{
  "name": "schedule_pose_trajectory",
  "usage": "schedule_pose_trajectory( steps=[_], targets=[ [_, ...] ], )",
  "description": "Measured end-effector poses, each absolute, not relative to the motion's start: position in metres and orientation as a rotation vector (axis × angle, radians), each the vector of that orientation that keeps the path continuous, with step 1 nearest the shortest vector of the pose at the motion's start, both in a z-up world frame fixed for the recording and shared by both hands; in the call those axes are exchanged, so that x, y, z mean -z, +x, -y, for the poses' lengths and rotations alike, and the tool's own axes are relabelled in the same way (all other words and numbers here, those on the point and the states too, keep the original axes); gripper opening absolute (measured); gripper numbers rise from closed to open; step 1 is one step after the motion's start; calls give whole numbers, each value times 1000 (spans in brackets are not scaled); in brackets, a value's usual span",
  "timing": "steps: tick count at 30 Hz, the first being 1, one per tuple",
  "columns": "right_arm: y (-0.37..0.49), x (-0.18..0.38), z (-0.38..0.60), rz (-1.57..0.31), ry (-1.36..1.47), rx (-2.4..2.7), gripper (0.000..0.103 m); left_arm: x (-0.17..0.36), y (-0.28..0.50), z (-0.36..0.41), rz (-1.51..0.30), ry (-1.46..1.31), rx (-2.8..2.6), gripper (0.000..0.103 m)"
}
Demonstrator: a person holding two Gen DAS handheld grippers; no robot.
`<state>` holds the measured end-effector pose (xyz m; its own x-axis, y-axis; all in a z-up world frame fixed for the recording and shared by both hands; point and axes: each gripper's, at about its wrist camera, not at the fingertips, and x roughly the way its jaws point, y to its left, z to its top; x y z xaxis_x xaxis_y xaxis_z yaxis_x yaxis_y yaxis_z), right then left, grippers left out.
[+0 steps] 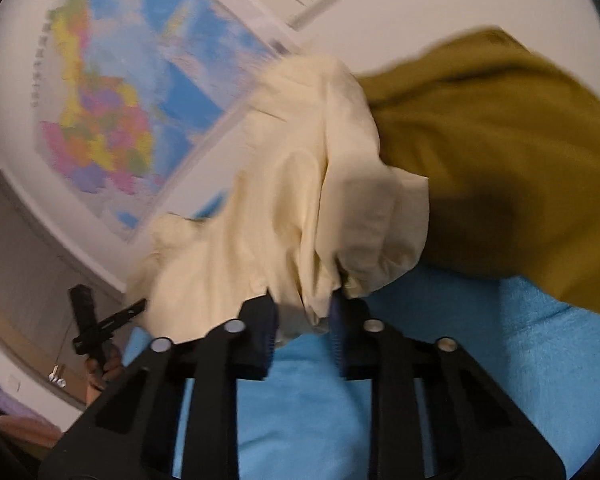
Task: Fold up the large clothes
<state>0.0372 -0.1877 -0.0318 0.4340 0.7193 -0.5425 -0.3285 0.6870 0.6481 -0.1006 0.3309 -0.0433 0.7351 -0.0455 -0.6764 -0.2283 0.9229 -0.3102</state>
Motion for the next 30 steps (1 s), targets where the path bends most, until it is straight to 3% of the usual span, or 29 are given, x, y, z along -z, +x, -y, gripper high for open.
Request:
schedule_pose_trajectory(
  steps=[4,6,10,14,15,16,18,23,29,30],
  targets=[
    [0,-27,212,-773,443,-726,3,31,-130,-332,-754,-490,-42,22],
    [-14,-39,231,-747,382,-658,2,39,-148,-336,-773,-544,-19,23],
    [-11,11,252,-933,381,-514,3,91,-153,-349,-934,-630,-82,50],
    [-9,31,249,-949,346,-419,7,82,-147,-343,-893,-554,-154,63],
    [-10,25,248,-918,331,-395,17,69,-147,-336,-861,-491,-188,73],
    [-11,17,246,-880,304,-365,40,57,-147,-331,-821,-442,-223,82],
    [-15,-6,236,-786,249,-318,71,34,-148,-323,-752,-365,-249,84],
    [-3,-23,156,-800,73,-547,69,7,-114,-285,-722,-212,-137,87],
    [36,30,64,-978,-93,-687,68,36,-50,-240,-870,-89,-58,87],
    [42,41,54,-1004,-122,-678,63,46,-38,-236,-908,-84,-56,86]
  ],
)
